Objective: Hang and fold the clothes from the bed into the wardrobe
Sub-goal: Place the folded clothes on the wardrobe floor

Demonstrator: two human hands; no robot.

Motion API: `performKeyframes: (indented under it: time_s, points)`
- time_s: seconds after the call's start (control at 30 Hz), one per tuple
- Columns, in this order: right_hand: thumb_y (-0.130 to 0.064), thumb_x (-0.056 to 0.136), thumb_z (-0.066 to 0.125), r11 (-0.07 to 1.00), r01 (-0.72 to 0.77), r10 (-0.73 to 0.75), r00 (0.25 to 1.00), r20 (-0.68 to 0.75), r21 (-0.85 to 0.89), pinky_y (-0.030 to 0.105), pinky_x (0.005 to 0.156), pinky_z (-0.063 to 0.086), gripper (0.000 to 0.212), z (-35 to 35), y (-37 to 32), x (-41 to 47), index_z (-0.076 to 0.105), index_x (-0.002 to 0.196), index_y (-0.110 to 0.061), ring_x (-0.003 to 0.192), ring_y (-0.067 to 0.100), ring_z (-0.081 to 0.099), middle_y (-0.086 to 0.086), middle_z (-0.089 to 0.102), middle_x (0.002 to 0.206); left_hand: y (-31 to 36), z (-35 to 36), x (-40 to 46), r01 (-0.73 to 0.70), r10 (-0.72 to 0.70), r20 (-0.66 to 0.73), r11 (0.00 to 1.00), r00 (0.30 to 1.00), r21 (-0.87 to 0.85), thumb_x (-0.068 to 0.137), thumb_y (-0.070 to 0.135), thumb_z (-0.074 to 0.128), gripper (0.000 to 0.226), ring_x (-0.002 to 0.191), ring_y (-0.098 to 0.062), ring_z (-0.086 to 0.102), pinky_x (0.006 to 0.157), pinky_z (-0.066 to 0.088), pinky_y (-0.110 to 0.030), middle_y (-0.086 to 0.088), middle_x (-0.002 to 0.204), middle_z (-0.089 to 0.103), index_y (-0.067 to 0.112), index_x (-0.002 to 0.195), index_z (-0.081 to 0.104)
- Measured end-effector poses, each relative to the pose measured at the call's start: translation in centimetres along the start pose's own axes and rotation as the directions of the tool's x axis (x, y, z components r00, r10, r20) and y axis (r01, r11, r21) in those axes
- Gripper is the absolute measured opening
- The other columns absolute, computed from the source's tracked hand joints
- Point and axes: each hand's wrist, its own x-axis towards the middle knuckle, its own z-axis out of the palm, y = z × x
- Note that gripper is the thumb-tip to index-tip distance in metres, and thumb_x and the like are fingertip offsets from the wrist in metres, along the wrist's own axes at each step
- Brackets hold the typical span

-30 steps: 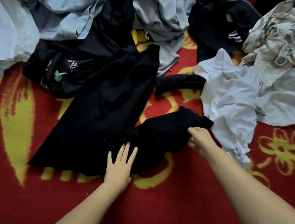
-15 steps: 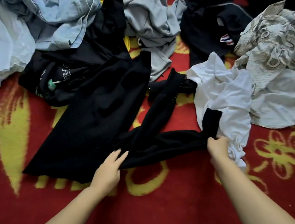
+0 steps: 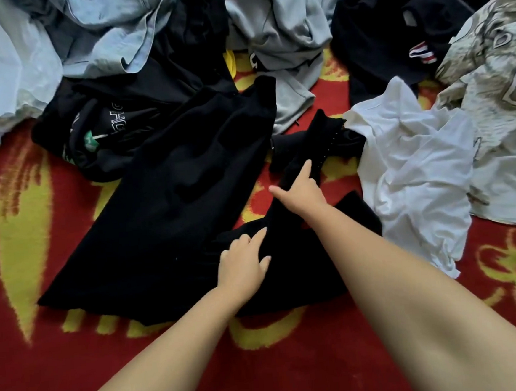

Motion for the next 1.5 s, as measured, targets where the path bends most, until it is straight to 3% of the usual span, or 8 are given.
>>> performKeyframes:
  time_s: [0.3,0.43,0.57,0.83,0.97,1.1,1.2,1.5]
  points:
    - [-0.014,0.082,0.048,0.826,0.432,-0.255,0.859,-0.444,0.362,0.023,0.066,0.04,0.004,-0.2,6.8,-6.7,0.051,0.081,-0.015,0.069,0.008,0.05,-0.004,0.053,0.074,-1.6,-0.2,-4.3,-0.378,0.371,-0.244,0.926,0.896,0.019,0.06,-0.003,0.082,0.054,0.059,-0.023,0.052,0.043,0.043,-0.024,-0.007,0.073,0.05,0.016,0.11,0.073]
    - [-0.006,0.087,0.052,0.971,0.221,-0.237,0.944,-0.229,-0.093,0.042,0.109,0.03,0.028,-0.6,13.9,-7.0,0.061,0.113,-0.004,0.134,0.032,0.035,0.016,0.046,0.138,-1.6,1.1,-5.2,-0.422,0.442,-0.105,0.891,0.891,0.169,0.046,0.006,0.09,0.051,0.053,-0.02,0.054,0.042,0.043,-0.024,-0.004,0.068,0.054,0.02,0.093,0.077]
    - [-0.01,0.089,0.054,0.873,0.175,-0.318,0.912,-0.259,-0.455,0.046,0.106,0.032,0.053,-1.6,15.4,-5.4,0.044,0.141,-0.012,0.14,0.036,0.024,0.021,0.028,0.151,-0.5,2.0,-4.7,-0.383,0.408,-0.081,0.897,0.91,0.219,0.046,0.014,0.089,0.045,0.057,-0.022,0.056,0.045,0.044,-0.026,-0.005,0.072,0.056,0.016,0.089,0.075]
    - [-0.002,0.093,0.045,0.792,0.178,0.376,0.61,-0.697,0.583,0.016,0.086,0.032,0.035,-8.1,15.9,-5.0,0.045,0.128,0.0,0.118,0.032,0.048,0.021,0.048,0.128,5.0,2.5,-2.4,-0.391,0.416,-0.016,0.867,0.909,0.309,0.085,0.037,0.064,0.058,0.094,-0.022,0.056,0.072,0.044,-0.032,-0.005,0.111,0.054,0.013,0.135,0.048]
    - [0.004,0.085,0.043,0.903,0.258,0.168,0.526,-0.833,0.345,0.03,0.1,0.039,0.041,-9.6,15.8,-6.8,0.05,0.126,0.001,0.116,0.026,0.048,0.013,0.048,0.124,7.1,3.6,0.1,-0.253,0.27,-0.014,0.917,0.963,0.309,0.092,0.016,0.05,0.067,0.108,-0.023,0.048,0.069,0.033,-0.032,-0.005,0.123,0.043,0.018,0.15,0.014]
    - [0.001,0.093,0.037,0.76,0.04,0.171,0.951,-0.258,0.649,0.026,0.058,0.056,0.027,-5.9,12.4,-6.1,0.063,0.099,0.002,0.083,0.029,0.066,0.021,0.067,0.101,6.8,2.4,0.3,-0.271,0.268,-0.075,0.962,0.96,-0.029,0.095,0.016,0.045,0.044,0.099,-0.023,0.054,0.069,0.043,-0.034,-0.005,0.115,0.049,0.017,0.14,0.042]
    - [-0.014,0.102,0.033,0.458,-0.363,0.238,0.93,0.281,0.812,0.023,0.051,0.056,0.032,-3.0,11.4,-5.9,0.056,0.095,0.006,0.087,0.029,0.067,0.025,0.064,0.101,5.8,0.8,-1.6,-0.273,0.2,-0.231,0.896,0.952,-0.349,0.093,0.006,0.05,0.032,0.083,-0.024,0.056,0.075,0.047,-0.035,-0.007,0.098,0.051,0.008,0.123,0.059]
    - [-0.01,0.097,0.048,0.324,-0.191,0.199,0.971,0.131,0.927,0.028,0.063,0.053,0.009,-0.1,7.2,-3.6,0.052,0.103,-0.016,0.075,0.015,0.062,0.01,0.058,0.093,3.9,0.6,-6.3,-0.31,0.221,-0.243,0.845,0.944,-0.435,0.09,0.001,0.048,0.034,0.078,-0.011,0.048,0.074,0.04,-0.02,-0.005,0.093,0.049,0.003,0.124,0.056]
